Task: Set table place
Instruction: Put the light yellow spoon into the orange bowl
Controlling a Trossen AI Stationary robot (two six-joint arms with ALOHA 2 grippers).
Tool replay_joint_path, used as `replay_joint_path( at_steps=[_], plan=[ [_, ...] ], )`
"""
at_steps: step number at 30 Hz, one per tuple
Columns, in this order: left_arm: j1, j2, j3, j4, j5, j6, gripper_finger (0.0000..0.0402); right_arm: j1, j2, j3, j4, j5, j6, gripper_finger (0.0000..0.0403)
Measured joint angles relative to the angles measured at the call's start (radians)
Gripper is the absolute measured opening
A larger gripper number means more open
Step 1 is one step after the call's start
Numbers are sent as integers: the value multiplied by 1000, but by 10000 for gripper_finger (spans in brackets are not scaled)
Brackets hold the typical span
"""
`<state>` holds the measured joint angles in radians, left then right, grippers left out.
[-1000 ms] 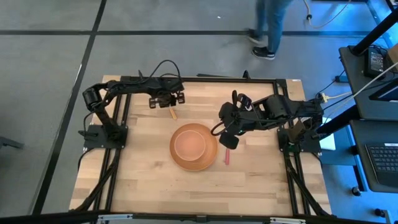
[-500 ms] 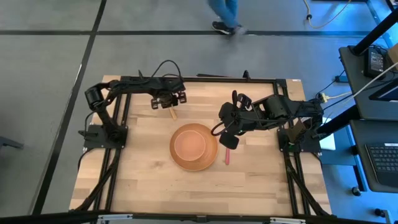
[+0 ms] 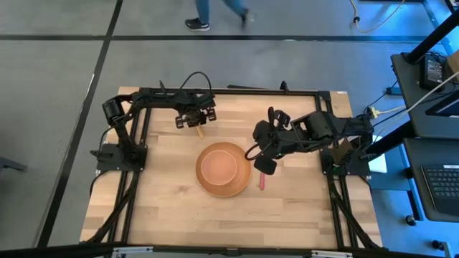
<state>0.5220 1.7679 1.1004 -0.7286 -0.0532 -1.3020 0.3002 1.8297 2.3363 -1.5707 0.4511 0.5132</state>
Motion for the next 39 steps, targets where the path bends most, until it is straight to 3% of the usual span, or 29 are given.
replay_joint_path(
  at_steps=[18, 28, 39],
  plan=[
    [-18, 0, 0, -63, -69, -96, 63, 1, 0, 0, 0, 0, -28, 12],
    [-19, 44, 2, 55, -86, -183, 63, 1, 0, -1, 0, 1, -59, 12],
    [-29, 47, 0, 20, -91, -177, 63, -4, 0, -1, 0, 1, -107, 12]
  ],
)
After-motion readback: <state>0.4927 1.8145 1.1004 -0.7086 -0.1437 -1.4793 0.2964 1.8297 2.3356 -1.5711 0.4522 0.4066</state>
